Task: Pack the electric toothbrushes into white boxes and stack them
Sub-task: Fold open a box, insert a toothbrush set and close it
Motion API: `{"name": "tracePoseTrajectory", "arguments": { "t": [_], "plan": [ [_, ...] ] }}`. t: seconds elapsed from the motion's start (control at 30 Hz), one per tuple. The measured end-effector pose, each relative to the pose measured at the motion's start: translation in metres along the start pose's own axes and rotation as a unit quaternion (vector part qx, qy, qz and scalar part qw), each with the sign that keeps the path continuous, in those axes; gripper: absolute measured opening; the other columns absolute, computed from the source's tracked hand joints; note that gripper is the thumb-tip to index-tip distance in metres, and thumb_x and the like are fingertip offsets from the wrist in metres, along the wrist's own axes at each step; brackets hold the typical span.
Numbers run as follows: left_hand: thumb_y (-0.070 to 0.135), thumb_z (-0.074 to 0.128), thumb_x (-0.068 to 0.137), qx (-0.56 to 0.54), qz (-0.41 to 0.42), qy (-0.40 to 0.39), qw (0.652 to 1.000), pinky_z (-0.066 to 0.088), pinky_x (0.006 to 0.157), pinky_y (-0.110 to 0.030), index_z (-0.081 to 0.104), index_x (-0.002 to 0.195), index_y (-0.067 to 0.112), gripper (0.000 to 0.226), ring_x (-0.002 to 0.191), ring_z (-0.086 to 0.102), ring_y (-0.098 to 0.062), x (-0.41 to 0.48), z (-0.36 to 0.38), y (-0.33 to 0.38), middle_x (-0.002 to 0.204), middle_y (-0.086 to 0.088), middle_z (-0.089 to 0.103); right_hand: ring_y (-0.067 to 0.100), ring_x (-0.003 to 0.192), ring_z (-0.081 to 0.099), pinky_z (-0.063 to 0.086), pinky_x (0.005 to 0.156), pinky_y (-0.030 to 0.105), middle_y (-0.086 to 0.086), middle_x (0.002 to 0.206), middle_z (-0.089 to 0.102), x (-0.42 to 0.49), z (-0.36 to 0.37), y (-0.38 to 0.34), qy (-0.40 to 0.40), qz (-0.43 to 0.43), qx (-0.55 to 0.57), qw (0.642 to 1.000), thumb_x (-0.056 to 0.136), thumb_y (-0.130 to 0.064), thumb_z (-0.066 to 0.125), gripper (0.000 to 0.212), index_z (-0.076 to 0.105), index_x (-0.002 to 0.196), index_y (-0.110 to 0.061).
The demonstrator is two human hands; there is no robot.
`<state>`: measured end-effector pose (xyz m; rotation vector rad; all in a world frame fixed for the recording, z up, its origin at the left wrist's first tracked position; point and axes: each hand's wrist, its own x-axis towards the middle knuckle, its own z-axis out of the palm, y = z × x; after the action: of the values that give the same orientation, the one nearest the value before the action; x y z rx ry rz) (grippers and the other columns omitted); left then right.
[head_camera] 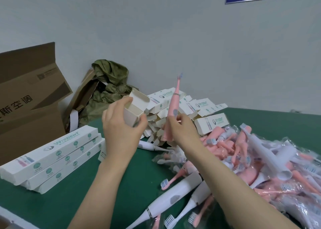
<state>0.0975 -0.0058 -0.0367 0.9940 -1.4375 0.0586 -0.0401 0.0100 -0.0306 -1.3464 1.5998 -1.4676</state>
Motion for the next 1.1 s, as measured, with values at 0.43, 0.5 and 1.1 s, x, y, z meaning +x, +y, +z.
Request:
{"name": "tracePoseTrajectory", "arguments": {
  "t": [0.43,0.5,1.1],
  "plan": [
    [0.026,0.066,0.072,0.084,-0.016,-0.172,0.981,0.037,0.092,-0.035,0.056,0.121,0.020,0.051,0.111,0.046,-0.026,0.031,0.033,0.004,0.113,0.002,0.059,0.008,0.050,0.048,0.041,0.051,0.019,0.000,0.068,0.056,-0.002,-0.105,-0.044,-0.041,-0.065,-0.021,0.997,0.083,-0.027,0.066,0.013,0.069,0.093,-0.019],
    [0.027,0.064,0.070,0.106,-0.014,-0.171,0.979,0.041,0.087,-0.040,0.057,0.115,0.019,0.047,0.106,0.047,-0.028,0.028,0.037,0.003,0.100,0.001,0.057,0.007,0.046,0.047,0.039,0.052,0.021,-0.002,0.062,0.057,-0.001,-0.112,-0.039,-0.023,-0.056,-0.057,0.997,0.077,-0.030,0.072,0.021,0.065,0.091,-0.017],
    [0.032,0.069,0.068,0.056,0.093,-0.205,0.973,0.031,0.081,-0.029,0.058,0.121,0.018,0.056,0.103,0.047,-0.021,-0.005,0.041,0.012,0.113,0.002,0.062,0.010,0.068,0.061,0.050,0.065,0.016,-0.004,0.089,0.067,0.000,-0.072,-0.029,0.001,-0.240,-0.148,0.959,0.084,-0.019,0.066,0.018,0.053,0.097,-0.017]
  ]
}}
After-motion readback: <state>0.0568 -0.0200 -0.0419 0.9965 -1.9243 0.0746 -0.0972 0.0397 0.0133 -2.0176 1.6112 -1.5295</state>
